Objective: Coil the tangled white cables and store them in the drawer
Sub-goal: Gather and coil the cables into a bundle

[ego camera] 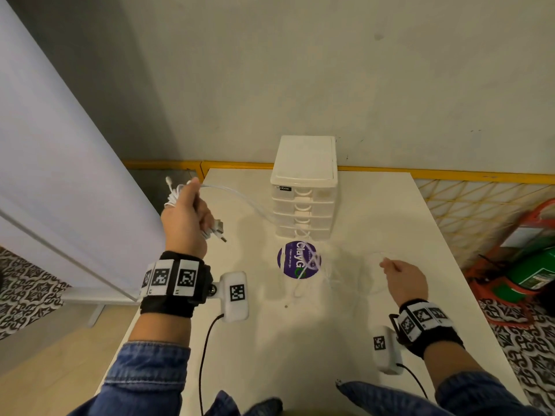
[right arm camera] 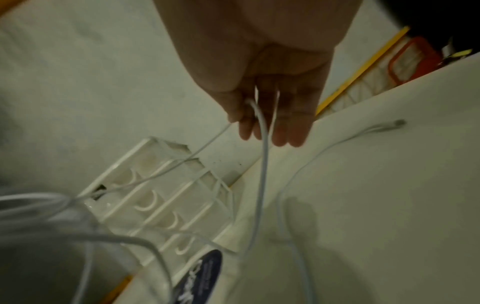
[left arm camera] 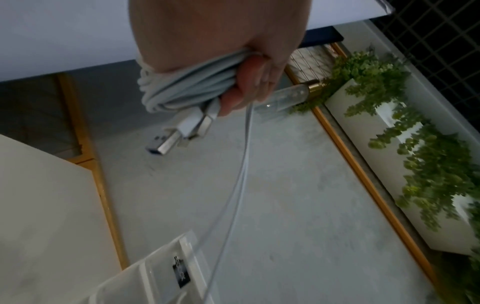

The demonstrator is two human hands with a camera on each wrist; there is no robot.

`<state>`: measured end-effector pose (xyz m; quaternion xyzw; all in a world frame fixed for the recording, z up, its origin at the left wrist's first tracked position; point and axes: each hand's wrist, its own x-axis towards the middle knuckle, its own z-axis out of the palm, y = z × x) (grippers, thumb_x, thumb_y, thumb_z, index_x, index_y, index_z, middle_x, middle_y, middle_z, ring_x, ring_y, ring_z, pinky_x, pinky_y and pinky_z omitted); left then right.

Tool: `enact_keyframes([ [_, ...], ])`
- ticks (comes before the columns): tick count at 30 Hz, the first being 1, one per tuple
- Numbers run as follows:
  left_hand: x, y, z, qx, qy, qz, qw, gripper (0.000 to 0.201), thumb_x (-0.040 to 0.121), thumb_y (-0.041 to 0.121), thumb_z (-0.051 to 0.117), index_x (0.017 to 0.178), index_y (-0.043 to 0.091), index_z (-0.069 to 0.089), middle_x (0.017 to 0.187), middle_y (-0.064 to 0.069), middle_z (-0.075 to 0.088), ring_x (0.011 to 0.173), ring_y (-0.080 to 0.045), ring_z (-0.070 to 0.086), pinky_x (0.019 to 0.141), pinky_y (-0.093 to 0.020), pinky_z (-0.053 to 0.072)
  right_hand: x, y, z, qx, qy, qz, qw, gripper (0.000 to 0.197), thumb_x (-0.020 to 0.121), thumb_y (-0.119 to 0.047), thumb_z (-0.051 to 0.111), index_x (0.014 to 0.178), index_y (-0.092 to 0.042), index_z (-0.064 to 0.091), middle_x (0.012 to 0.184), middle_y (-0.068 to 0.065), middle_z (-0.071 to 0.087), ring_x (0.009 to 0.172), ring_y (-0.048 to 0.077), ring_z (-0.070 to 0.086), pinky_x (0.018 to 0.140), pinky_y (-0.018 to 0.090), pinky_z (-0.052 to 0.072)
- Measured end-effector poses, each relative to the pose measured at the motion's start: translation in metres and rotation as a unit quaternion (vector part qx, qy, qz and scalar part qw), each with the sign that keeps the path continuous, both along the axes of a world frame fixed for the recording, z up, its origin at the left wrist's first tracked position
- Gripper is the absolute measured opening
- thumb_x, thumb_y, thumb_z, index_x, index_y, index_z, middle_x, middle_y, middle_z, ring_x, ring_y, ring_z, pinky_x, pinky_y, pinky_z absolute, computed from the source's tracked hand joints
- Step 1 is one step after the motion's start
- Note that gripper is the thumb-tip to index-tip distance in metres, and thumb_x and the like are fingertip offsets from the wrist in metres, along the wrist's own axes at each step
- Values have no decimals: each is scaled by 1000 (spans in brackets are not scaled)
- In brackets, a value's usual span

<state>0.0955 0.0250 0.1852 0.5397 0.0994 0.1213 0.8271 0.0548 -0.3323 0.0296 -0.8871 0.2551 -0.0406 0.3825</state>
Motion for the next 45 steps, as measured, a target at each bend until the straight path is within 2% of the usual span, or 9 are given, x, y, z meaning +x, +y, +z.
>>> enact_keyframes([
  [4,-3,-12,-5,52,9,-95,994,36,93,26,55,60,20,42,40,6,33,32,-10,27,34,-20,27,-2,11,3,-24,54,13,998,30,93,-13,41,114,-5,61,119,23,59,110,36,54,101,42,41],
  [9,-17,-56,-8,145,3,-249,958,36,92,29,57,60,17,46,40,4,34,30,-13,26,36,-24,22,8,61,54,4,-191,171,967,56,91,-16,54,142,-11,31,146,7,38,134,18,34,109,22,26],
  [13,-26,-83,1,145,-6,-333,932,35,90,28,58,64,9,46,37,4,31,28,-12,21,37,-22,17,10,103,100,103,-272,313,904,55,90,-21,57,140,-23,34,135,-10,48,124,-4,43,103,7,30],
  [17,-25,-79,11,112,-34,-320,940,34,92,26,56,65,8,46,37,4,30,27,-11,20,36,-21,16,4,119,103,176,-227,337,897,19,96,-16,46,101,-25,62,62,-13,59,61,2,52,69,21,44],
  [26,-31,-74,-5,202,-51,-334,919,39,80,46,60,65,10,54,37,6,38,28,-9,28,36,-19,26,14,96,162,172,-414,198,871,18,93,-11,47,93,-23,61,75,-31,62,70,-7,55,68,10,41],
  [31,-43,-100,-11,165,-54,-428,887,39,76,43,63,66,6,54,34,5,36,25,-9,25,35,-17,22,33,96,149,161,-362,196,897,21,94,-18,48,105,-24,65,96,-22,65,85,-5,58,83,24,47],
  [36,-34,-101,-3,-48,-61,-441,894,32,91,33,50,72,7,52,33,8,34,23,-5,25,31,-15,18,25,108,93,186,-201,305,912,27,95,-11,46,117,-14,61,112,1,65,101,14,61,96,32,46],
  [41,-22,-90,-3,-146,-88,-379,910,39,90,48,43,79,11,50,39,7,37,28,-5,32,34,-18,27,5,127,62,183,-141,325,917,27,96,-13,42,84,-32,57,62,-7,55,54,-2,49,63,22,41],
  [45,-14,-84,1,-153,-76,-258,951,35,82,49,55,79,15,49,45,7,36,36,-6,32,41,-18,31,-5,133,49,141,-91,380,910,16,94,-22,47,93,-26,63,65,-6,57,59,2,53,67,16,46],
])
